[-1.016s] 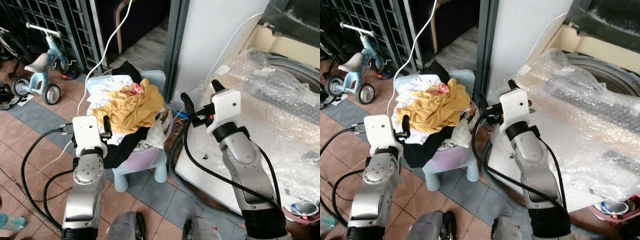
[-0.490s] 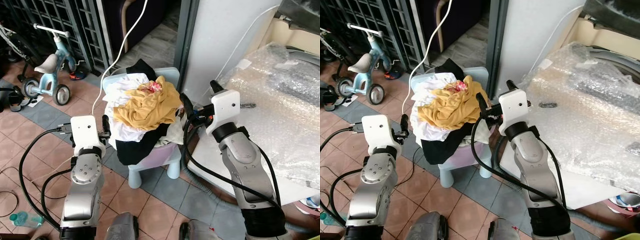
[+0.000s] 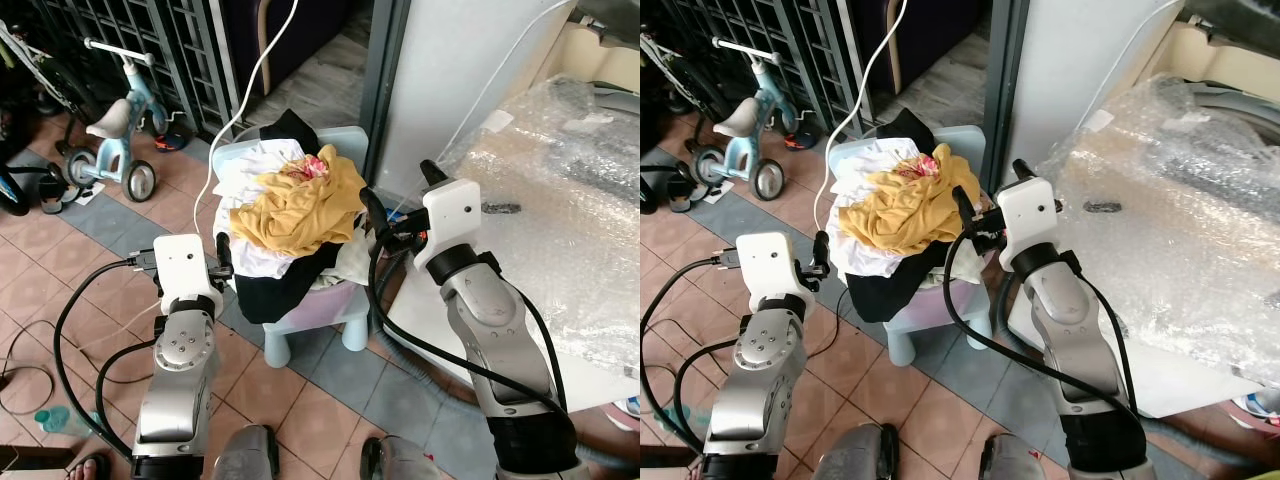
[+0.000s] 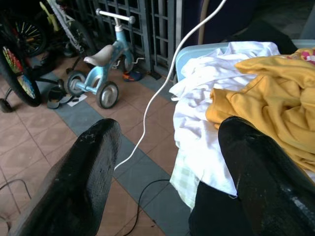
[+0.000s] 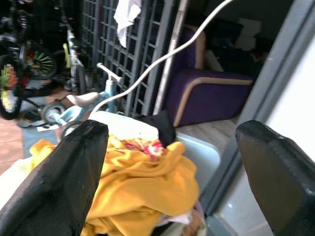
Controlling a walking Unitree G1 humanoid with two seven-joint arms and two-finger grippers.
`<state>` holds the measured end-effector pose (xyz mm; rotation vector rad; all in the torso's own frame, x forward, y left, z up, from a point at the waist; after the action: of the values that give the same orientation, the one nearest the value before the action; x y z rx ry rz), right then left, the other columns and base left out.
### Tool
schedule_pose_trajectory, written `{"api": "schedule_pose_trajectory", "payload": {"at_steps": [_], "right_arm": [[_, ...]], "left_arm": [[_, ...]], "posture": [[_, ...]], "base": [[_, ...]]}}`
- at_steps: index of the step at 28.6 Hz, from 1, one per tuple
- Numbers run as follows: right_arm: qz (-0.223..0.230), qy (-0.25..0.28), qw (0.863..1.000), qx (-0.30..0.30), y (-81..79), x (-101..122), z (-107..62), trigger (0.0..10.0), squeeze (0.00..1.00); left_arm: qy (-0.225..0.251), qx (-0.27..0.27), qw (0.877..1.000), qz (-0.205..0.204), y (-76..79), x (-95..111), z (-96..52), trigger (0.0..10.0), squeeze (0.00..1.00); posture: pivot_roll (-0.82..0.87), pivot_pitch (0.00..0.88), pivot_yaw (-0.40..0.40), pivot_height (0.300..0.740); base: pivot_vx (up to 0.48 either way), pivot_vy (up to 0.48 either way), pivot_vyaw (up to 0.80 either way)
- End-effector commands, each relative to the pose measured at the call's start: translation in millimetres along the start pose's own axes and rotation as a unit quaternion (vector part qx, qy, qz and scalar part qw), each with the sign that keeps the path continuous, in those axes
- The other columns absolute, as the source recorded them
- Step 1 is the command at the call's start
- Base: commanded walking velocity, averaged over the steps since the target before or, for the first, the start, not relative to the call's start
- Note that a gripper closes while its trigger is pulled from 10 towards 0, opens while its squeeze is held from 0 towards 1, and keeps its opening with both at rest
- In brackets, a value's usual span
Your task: Clothes washing
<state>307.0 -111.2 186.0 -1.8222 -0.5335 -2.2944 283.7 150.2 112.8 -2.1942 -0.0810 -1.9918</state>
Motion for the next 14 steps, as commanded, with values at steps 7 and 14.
{"api": "schedule_pose_trajectory", "payload": {"at_steps": [7,14], "right_arm": [[-0.001,0.001,1.000,0.012,-3.5,2.2,2.1,10.0,0.00],[0.001,-0.006,1.000,0.018,-5.4,-2.5,1.9,10.0,0.00]], "left_arm": [[0.007,0.006,1.000,-0.009,-0.7,2.2,-2.0,10.0,0.00],[0.002,0.016,1.000,-0.020,-3.0,-3.3,-5.6,10.0,0.00]], "posture": [[0.06,0.152,-0.014,0.728],[0.05,0.131,-0.020,0.728]], "base": [[0.000,0.000,0.32],[0.164,0.000,0.00]]}}
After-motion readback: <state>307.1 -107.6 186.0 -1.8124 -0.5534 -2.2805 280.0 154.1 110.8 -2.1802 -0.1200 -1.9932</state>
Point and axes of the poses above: a point about 5 cm out from each wrist's last joint towards the gripper, its own z axis pointing out of the wrist towards the gripper, its own x axis along the axis of the wrist's last joint, y = z × x, the point moved 2 cm from there along z, pointing out of the wrist towards the gripper, and after that the axes turned 4 degrees about z, right-handed, at the moved point
